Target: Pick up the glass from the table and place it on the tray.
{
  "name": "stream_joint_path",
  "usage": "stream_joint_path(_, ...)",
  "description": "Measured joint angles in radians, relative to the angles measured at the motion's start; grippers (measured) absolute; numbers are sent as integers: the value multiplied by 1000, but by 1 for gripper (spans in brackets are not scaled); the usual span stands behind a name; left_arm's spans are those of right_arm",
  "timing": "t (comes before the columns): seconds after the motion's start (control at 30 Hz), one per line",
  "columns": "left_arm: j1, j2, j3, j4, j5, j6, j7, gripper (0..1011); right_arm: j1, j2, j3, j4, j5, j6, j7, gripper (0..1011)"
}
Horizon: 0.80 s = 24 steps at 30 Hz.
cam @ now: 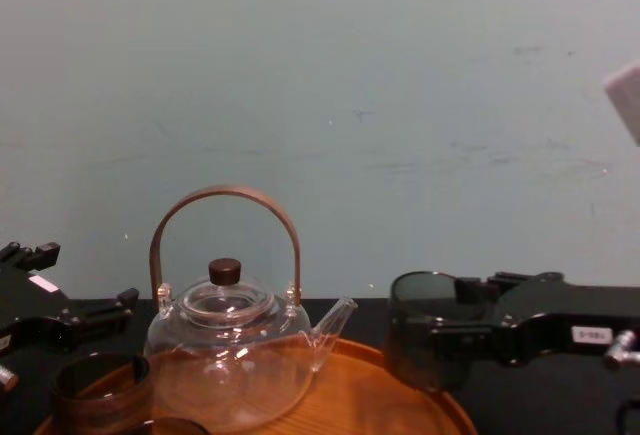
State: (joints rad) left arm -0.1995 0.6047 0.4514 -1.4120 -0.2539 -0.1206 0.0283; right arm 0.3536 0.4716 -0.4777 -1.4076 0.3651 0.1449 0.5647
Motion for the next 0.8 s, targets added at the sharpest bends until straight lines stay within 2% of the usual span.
stream_joint_path(0.33,0,0,0,0,0,0,0,1001,43,-44,-52,64,-9,-18,10,898)
stream_joint_path(0.8,0,0,0,0,0,0,0,1001,65,-78,-83,147,-23,-47,18,898)
